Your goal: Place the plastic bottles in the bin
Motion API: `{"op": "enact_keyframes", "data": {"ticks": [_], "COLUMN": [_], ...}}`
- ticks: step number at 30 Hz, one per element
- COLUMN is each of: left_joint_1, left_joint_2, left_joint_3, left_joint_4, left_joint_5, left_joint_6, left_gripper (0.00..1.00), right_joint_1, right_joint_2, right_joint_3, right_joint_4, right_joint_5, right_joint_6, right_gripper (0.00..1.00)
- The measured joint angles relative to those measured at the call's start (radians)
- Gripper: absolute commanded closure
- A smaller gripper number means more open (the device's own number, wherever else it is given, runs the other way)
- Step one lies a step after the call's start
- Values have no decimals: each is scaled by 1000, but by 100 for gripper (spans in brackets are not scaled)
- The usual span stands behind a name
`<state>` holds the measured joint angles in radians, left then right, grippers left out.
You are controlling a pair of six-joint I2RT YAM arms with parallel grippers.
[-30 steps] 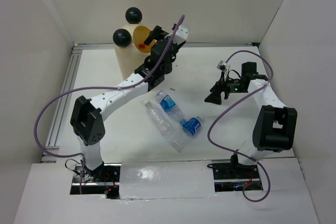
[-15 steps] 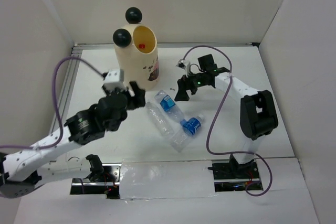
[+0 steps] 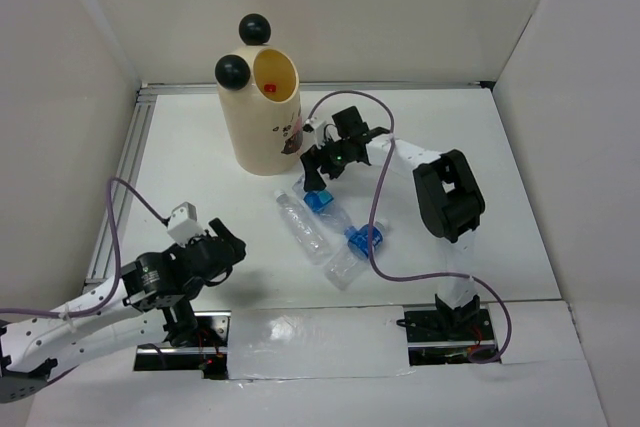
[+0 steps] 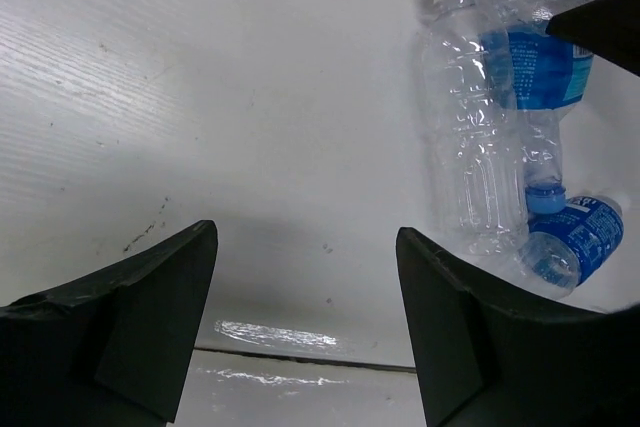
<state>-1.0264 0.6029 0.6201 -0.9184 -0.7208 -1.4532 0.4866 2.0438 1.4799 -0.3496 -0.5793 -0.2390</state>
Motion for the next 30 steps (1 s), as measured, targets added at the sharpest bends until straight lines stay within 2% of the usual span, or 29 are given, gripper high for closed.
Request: {"op": "enact_keyframes", "data": {"ticks": [3, 6, 7, 8, 10, 12, 17, 20, 24, 27, 30], "left_joint_1": [0, 0, 0, 0, 0, 0, 32, 76, 150, 211, 276], "left_joint_2": [-14, -11, -8, 0, 35, 100, 256, 306, 338, 359, 383], "left_joint_3": [-5, -14, -22, -32, -49, -58, -56, -55, -54, -54, -54], "left_joint_4": [-1, 29, 47, 71, 118, 169, 287, 374, 489, 564, 635], "left_joint_5": [10, 20, 22, 28, 42, 57, 110, 155, 230, 290, 353], "left_joint_6": [-44, -58, -61, -64, -69, -82, -95, -87, -69, -60, -41], "left_gripper": [15, 13, 13, 9, 7, 2, 1, 1, 1, 1, 1], "right_joint_1": [11, 17, 18, 21, 33, 44, 20, -58, -212, -298, -284], "right_joint_2": [-2, -2, -2, -2, -1, 0, -35, -108, -262, -385, -484], "right_joint_3": [-19, -43, -48, -50, -55, -58, -78, -70, 28, 101, 137], "right_joint_4": [11, 6, 2, -5, -14, -30, -69, -112, -143, -55, 144], "right_joint_5": [-3, -5, -7, -13, -35, -71, -165, -229, -351, -435, -459], "right_joint_6": [3, -5, -10, -18, -43, -56, -101, -134, -167, -153, -103], "right_gripper": [3, 15, 21, 36, 50, 60, 62, 63, 65, 65, 65]}}
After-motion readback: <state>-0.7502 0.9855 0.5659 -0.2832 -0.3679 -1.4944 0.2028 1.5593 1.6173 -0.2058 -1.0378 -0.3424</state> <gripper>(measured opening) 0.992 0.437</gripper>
